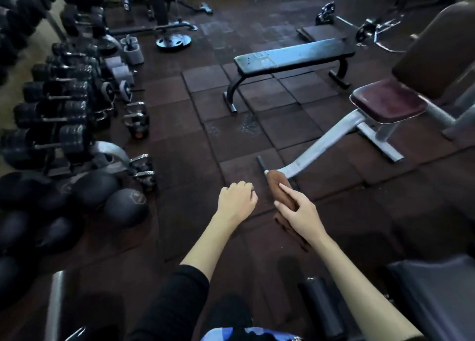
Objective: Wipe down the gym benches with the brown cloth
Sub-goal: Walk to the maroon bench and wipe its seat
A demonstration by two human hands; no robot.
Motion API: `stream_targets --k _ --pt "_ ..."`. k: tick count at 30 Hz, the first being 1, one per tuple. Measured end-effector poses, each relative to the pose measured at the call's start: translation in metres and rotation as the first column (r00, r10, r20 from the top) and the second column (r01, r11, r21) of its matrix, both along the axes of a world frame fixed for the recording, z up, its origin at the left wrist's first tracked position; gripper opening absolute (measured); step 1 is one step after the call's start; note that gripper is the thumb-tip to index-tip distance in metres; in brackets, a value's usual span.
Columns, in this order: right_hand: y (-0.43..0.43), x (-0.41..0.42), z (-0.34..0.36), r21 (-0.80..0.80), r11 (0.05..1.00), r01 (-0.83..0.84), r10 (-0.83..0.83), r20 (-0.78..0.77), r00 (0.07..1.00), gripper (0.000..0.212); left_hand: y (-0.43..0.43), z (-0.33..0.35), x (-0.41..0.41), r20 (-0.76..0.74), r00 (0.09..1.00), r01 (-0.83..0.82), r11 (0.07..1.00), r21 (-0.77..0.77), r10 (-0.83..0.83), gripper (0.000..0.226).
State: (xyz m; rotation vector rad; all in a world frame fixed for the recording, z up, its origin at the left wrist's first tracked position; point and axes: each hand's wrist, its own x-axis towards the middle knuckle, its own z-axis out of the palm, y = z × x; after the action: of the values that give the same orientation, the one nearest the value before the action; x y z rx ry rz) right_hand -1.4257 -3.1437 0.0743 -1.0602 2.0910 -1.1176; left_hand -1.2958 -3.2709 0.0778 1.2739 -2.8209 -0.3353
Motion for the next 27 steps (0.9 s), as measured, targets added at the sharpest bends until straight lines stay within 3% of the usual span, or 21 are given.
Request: stream_targets --k 9,15,22,27 --pt "-0.077 -0.123 -0.001 0.008 0.97 0.244 -0.244 -0.017 0.97 0.049 -0.109 -0.006 -0.153 -0.023 0.973 0.228 0.974 0.007 -0.228 0.032" --pt "-0.118 -0.202 0.007 -0.006 0.89 0.456 -0.456 -0.052 0.889 0.05 -0.174 0.003 -0.255 -0.026 0.917 0.398 0.917 -0.024 -0.399 0.031" --pt "-0.13 -0.275 0.009 0.019 0.783 0.621 -0.619 -0.073 0.782 0.05 -0.205 0.006 -0.352 -0.051 0.857 0.514 0.858 0.008 -0.513 0.039" --pt "-0.126 -0.33 0.003 0.036 0.736 0.676 -0.672 -0.084 0.736 0.05 -0.207 0.006 -0.418 -0.039 0.838 0.546 0.837 0.032 -0.545 0.027"
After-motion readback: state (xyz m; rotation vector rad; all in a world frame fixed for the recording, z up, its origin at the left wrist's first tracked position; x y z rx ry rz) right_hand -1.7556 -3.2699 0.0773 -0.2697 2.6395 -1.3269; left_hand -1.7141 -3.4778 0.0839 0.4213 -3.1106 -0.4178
